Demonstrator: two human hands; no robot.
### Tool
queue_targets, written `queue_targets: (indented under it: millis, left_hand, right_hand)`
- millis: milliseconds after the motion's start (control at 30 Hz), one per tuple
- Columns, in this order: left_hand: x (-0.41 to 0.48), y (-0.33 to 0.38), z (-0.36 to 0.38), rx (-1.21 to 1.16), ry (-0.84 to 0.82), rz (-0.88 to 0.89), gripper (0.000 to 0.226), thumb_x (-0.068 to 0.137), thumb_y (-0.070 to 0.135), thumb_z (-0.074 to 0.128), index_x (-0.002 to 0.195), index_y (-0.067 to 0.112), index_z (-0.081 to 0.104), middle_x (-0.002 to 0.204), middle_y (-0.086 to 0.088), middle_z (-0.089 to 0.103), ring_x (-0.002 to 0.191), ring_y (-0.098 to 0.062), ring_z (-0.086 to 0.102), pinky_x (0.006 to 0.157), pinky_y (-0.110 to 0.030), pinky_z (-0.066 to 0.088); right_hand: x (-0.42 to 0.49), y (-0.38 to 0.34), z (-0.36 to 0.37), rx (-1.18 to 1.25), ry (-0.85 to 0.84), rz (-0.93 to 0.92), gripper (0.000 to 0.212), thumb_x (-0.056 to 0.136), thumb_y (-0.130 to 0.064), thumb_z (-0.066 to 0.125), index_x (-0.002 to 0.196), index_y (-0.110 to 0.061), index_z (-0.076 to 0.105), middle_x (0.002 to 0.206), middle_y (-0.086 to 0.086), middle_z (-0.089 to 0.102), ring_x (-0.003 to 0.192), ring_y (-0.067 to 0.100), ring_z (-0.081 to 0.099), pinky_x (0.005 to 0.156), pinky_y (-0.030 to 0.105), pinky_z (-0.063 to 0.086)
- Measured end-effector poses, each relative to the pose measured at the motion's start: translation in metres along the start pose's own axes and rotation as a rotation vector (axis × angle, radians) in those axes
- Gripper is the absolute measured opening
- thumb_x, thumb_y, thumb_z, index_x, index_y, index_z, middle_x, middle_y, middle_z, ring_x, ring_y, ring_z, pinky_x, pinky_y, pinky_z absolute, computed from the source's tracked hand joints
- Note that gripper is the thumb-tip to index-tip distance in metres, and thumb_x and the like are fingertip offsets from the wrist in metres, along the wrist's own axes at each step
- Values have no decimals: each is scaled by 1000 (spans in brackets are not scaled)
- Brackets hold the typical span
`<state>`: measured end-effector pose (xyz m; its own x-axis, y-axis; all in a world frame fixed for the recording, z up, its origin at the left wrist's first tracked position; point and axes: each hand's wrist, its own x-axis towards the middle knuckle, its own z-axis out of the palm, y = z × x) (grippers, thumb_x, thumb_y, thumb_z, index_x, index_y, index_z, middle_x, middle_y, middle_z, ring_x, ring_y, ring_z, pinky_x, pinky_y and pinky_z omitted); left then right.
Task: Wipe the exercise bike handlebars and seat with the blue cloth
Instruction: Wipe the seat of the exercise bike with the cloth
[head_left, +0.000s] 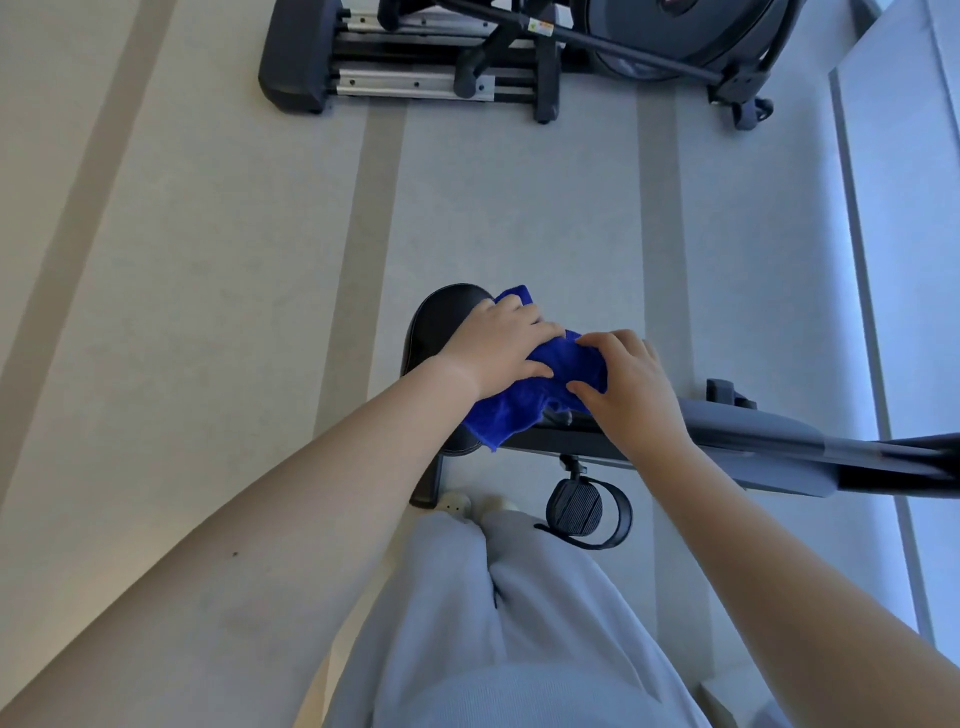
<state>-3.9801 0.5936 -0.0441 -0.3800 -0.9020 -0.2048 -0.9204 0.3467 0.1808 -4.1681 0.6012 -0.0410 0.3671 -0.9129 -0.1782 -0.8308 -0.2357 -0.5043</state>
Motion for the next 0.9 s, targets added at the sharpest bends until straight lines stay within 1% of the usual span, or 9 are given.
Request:
queue_targets:
  millis: [100, 233, 400, 500, 567, 633, 700, 800, 900]
  left_hand:
    - [-16, 2, 1, -20, 89, -50, 39, 95, 40, 52, 131, 24, 51, 123, 1, 55, 108, -23, 50, 80, -35, 39]
    - [-65, -9, 18, -6, 274, -172, 34, 86, 34, 67, 117, 21, 62, 102, 0, 63, 85, -24, 56, 65, -34, 43]
    - [-96, -13, 20, 5, 294, -292, 41, 91, 46, 53, 124, 24, 62, 108, 2, 62, 96, -22, 58, 82, -37, 44]
    - [-93, -17, 4, -65, 347, -390, 45, 94, 47, 41, 126, 21, 60, 126, -2, 59, 115, -23, 53, 98, -40, 39]
    - [-88, -27, -3, -107, 293, -508, 47, 97, 39, 43, 138, 18, 48, 139, -6, 50, 127, -26, 45, 104, -41, 36]
    - [-84, -37, -5, -235, 170, -623, 49, 97, 34, 45, 143, 18, 38, 141, -7, 47, 126, -26, 47, 99, -40, 40]
    - [-83, -39, -6, -398, 117, -698, 41, 97, 33, 46, 136, 19, 43, 133, -4, 49, 111, -25, 55, 85, -37, 48]
    - [-84, -35, -8, -413, 180, -681, 25, 97, 30, 48, 119, 18, 52, 122, -1, 53, 97, -20, 57, 73, -31, 46]
    - [-90, -32, -18, -495, 286, -686, 23, 97, 30, 49, 115, 16, 55, 119, 1, 56, 97, -17, 57, 75, -29, 45]
  right_hand:
    - [1, -8, 6, -18, 30, -56, 45, 81, -15, 71, 123, -15, 55, 119, 6, 53, 108, 26, 46, 85, 26, 36]
    - [4, -28, 17, -14, -25, -215, 43, 78, -19, 73, 118, -19, 57, 116, 1, 55, 106, 25, 48, 85, 35, 45]
    - [12, -42, 22, -58, -79, -339, 38, 82, -35, 69, 116, -21, 60, 114, -1, 58, 102, 23, 51, 86, 38, 45]
    - [19, -34, 12, 95, -71, -238, 28, 90, -39, 57, 112, -22, 63, 111, -4, 58, 104, 19, 50, 90, 33, 43]
    - [25, -29, 9, 97, -71, -190, 29, 92, -34, 55, 117, -22, 61, 116, -3, 57, 111, 19, 49, 95, 27, 38]
    - [29, -29, 9, 59, -127, -193, 34, 93, -33, 54, 126, -23, 56, 125, -3, 54, 118, 19, 45, 96, 24, 34]
    - [28, -33, 13, 24, -167, -221, 37, 95, -31, 52, 131, -24, 52, 131, -3, 51, 121, 20, 42, 97, 26, 34]
    - [24, -38, 18, -9, -162, -210, 40, 95, -30, 51, 134, -22, 48, 132, 0, 48, 119, 22, 42, 97, 29, 37]
    - [23, -40, 19, 2, -131, -165, 44, 94, -29, 54, 136, -19, 45, 131, 2, 48, 117, 23, 43, 95, 30, 38]
